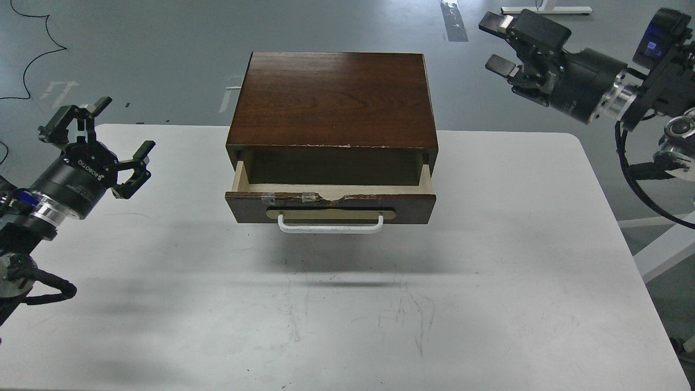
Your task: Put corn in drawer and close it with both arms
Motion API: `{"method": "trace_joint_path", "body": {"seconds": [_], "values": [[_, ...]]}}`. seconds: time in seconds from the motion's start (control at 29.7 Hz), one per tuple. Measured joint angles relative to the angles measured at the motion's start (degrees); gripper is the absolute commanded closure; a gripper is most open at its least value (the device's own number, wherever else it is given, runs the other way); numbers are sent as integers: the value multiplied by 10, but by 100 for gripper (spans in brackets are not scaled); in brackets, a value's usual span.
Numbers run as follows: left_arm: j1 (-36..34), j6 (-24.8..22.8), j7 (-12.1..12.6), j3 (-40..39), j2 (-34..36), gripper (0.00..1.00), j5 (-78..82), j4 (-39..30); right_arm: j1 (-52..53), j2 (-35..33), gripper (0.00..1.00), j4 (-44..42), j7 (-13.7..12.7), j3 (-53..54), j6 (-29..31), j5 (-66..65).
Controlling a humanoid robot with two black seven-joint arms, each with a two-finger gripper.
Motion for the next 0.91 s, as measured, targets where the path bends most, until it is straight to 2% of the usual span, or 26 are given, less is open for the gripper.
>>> {"method": "trace_joint_path", "body": {"seconds": [0.2, 0.47, 0.74, 0.91], "values": [[-23, 0, -2, 2, 56, 0, 22, -22, -97, 6, 0, -21, 0, 43, 0, 75], [-62, 0, -2, -2, 108, 0, 199, -171, -143, 27, 0, -67, 0, 41, -1, 171], [-73, 0, -2, -8, 76, 0, 503, -323, -154, 28, 0, -68, 0, 41, -1, 173], [-65, 0, -2, 8, 44, 3, 660, -379, -154, 28, 0, -68, 0, 42, 0, 173]]}}
